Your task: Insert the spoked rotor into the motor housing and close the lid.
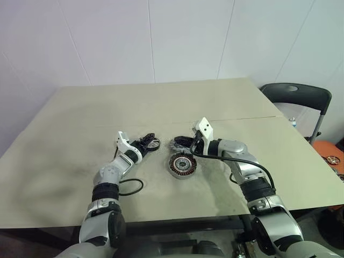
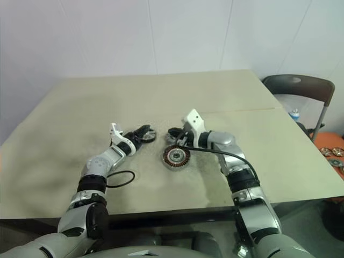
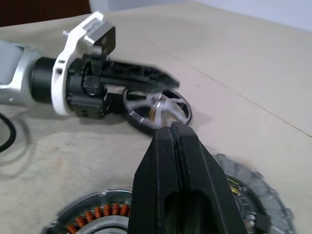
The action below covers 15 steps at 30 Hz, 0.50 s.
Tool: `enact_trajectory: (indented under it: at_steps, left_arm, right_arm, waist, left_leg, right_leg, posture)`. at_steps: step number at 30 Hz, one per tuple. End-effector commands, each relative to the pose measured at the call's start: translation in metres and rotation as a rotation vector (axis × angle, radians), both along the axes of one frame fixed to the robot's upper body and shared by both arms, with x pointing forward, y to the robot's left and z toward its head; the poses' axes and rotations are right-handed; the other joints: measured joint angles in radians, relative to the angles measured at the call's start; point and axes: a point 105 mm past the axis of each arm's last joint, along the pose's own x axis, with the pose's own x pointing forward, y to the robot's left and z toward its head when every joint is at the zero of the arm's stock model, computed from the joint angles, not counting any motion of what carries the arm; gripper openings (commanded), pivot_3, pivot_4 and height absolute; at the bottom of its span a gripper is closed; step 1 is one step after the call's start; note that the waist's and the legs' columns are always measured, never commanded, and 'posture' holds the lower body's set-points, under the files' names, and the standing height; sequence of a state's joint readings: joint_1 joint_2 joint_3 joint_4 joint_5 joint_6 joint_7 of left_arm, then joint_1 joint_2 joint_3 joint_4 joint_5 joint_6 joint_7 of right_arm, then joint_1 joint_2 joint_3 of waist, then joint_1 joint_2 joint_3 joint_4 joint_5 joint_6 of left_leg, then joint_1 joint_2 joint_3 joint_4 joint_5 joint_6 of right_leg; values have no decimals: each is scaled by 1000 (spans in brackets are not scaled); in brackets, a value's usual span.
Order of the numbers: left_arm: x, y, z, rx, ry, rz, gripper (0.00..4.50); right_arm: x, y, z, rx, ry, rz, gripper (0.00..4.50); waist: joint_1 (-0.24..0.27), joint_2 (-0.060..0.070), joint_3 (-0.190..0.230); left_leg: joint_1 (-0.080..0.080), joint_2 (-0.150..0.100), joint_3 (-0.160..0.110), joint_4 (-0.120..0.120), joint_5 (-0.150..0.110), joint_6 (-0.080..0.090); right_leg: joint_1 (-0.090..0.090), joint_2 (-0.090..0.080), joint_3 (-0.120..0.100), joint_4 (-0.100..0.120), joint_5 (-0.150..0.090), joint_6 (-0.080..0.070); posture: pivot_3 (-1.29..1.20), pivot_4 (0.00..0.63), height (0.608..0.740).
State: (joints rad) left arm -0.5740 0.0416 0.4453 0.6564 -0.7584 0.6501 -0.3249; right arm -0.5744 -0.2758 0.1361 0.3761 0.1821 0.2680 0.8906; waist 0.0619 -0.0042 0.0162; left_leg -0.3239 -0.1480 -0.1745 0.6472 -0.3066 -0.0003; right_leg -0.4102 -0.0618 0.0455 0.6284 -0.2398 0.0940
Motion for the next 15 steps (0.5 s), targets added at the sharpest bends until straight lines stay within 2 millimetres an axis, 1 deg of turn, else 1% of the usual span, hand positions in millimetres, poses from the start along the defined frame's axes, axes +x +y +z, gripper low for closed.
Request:
enact_trajectory:
  at_steps: [1, 4, 6, 7, 8, 10, 12, 15]
  left_arm:
    - [-10, -6, -10, -37, 50, -36, 2181]
    - [-12, 1, -4, -76, 24, -14, 1157]
    - [-15, 6, 22, -206, -77, -14, 1135]
    - [-21, 7, 34, -265, -128, -38, 1135]
    - [-26, 7, 42, -300, -160, -57, 1135]
    - [-45, -1, 57, -345, -215, -172, 1135]
    - [-62, -12, 67, -375, -239, -282, 1135]
    - [-70, -24, 63, -364, -209, -366, 1135]
  right_arm:
    - [3, -3, 21, 38, -75, -9, 0]
    - [1, -6, 22, 40, -70, -3, 0]
    - [-6, -8, 29, 100, -37, 41, 0]
    - [-12, -10, 36, 143, -12, 79, 0]
    - [-17, -11, 40, 171, 5, 106, 0]
    - [-28, -17, 44, 196, 41, 162, 0]
    - [-33, -26, 39, 172, 79, 178, 0]
    - [-34, -35, 30, 127, 109, 164, 0]
  waist:
    - [0, 0, 0]
    - [-3, 0, 0]
    - [-13, 0, 0]
    - [-20, 0, 0]
    - [-25, -1, 0]
    - [-30, -2, 1]
    - [-34, -2, 1]
    - [-30, -2, 1]
  left_leg:
    - [-1, 0, 0, 0, 0, 0]
    - [-2, 0, 2, 0, -1, 1]
    - [-2, 0, 3, 0, -2, 2]
    - [-4, 0, 3, 0, -2, 2]
    - [-6, 0, 3, 0, -2, 2]
    - [-15, 0, 4, 2, -2, 3]
    - [-16, 1, 4, 2, -2, 2]
    - [-15, 1, 4, 2, -2, 2]
  right_leg:
    - [-1, 0, 0, 0, 0, 0]
    - [-2, 0, 1, -1, 0, 0]
    - [-2, 0, 1, -1, 0, 0]
    - [-3, 0, 2, -2, 0, 0]
    - [-5, 0, 2, -2, 0, 0]
    - [-15, 0, 2, 0, 0, 0]
    - [-17, 0, 2, 0, 0, 0]
    - [-16, 0, 2, 1, 0, 0]
  posture:
    - [0, 0, 740]
    - [0, 0, 740]
    - [0, 0, 740]
    - [0, 0, 740]
    - [0, 0, 740]
    - [0, 0, 740]
    - [0, 0, 740]
    - [0, 0, 740]
